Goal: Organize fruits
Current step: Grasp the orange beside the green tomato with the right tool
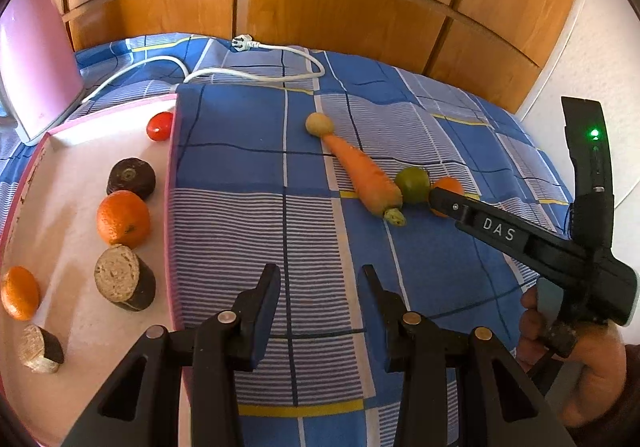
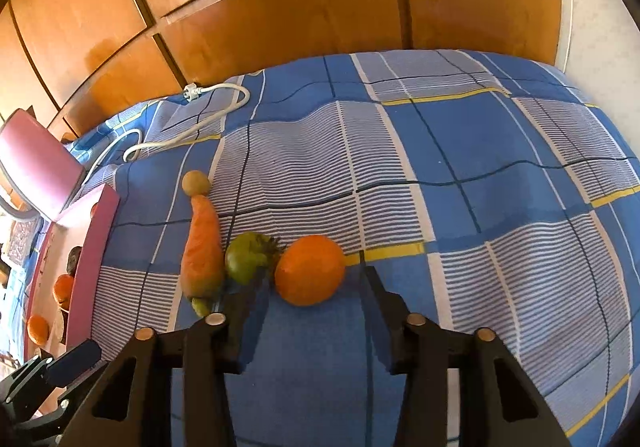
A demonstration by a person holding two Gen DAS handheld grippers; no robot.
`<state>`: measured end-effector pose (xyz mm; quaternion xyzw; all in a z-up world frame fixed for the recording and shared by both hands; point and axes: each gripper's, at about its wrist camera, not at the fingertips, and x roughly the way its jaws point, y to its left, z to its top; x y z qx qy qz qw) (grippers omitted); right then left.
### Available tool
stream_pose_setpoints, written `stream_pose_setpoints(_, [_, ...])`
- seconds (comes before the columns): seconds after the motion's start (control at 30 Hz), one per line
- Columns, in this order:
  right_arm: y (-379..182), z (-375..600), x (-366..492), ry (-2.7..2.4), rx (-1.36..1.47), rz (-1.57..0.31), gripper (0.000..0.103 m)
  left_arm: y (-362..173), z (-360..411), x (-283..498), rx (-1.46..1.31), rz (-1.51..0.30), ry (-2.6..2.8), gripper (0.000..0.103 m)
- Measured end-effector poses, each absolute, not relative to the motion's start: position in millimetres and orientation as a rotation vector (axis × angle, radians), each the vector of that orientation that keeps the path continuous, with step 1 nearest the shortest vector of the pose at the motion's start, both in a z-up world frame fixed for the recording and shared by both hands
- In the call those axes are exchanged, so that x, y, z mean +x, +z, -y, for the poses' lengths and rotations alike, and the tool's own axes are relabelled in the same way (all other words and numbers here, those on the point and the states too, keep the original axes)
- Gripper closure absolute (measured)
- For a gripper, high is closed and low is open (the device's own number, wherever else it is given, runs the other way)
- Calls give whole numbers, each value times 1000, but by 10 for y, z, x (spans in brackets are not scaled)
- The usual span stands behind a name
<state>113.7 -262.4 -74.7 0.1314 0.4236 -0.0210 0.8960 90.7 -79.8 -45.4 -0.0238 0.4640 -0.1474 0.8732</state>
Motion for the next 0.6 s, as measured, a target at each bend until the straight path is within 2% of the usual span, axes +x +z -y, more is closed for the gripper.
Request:
stream_pose_setpoints(0.17, [-773, 2638, 1171, -41, 270, -871, 67, -466, 833, 968, -51, -971, -316, 62])
stream_pose_setpoints(0.6, [-790, 2832, 1079, -130, 222, -839, 67, -485, 1004, 1196, -67, -975, -335, 62])
